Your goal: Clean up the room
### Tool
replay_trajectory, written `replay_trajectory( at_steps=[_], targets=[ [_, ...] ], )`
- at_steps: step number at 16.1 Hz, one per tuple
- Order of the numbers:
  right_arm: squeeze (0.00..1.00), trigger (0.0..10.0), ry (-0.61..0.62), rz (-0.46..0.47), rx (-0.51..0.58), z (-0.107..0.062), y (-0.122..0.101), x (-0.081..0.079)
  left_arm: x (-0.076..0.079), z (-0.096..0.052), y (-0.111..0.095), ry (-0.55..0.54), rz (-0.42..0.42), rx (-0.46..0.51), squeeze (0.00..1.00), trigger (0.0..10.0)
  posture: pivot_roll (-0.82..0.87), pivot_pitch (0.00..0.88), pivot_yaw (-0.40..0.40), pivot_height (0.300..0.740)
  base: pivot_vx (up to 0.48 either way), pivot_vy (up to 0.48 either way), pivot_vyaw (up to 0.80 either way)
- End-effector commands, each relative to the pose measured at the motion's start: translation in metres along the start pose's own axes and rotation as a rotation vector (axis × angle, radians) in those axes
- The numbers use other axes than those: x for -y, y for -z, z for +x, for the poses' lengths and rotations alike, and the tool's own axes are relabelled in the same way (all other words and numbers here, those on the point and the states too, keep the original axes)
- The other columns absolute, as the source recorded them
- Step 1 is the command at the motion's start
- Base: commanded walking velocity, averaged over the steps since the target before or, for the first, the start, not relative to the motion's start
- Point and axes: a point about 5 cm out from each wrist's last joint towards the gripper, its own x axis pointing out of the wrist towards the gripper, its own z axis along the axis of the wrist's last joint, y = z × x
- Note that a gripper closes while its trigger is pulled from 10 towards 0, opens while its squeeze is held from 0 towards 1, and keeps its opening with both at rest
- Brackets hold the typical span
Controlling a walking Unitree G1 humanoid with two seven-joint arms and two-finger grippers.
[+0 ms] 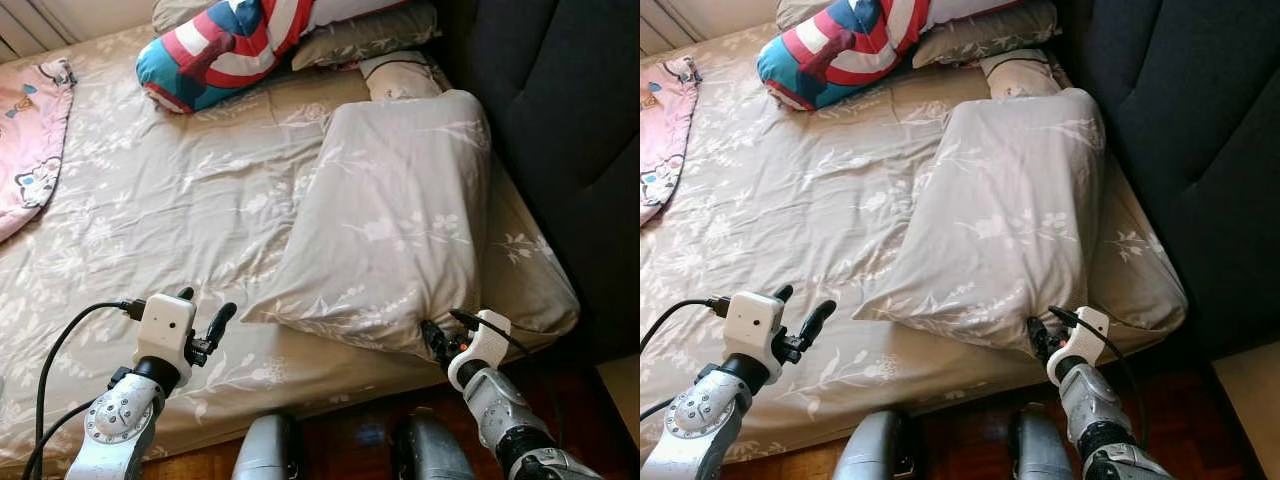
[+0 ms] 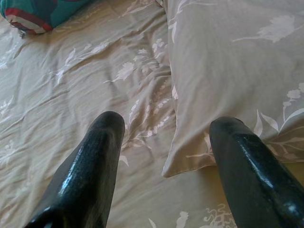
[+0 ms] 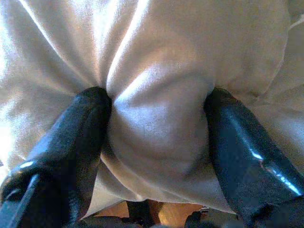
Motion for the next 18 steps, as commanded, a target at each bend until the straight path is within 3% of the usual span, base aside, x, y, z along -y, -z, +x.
replay_trajectory(
  at_steps=[1,18],
  targets=[
    [0.00,0.0,-0.008,0.001,-0.109,-0.002,0.029,-0.006,-0.009,-0.005,0.004,-0.025,0.008,-0.029,0.00,10.0,0.15,0.358,0.144,0.671,0.000,0.000,0.00],
    [0.00,0.0,0.011,-0.025,-0.096,-0.002,0.032,-0.009,-0.006,0.007,0.003,-0.024,0.008,-0.016,0.00,10.0,0.14,0.329,0.136,0.671,0.000,0.000,0.00]
  ],
)
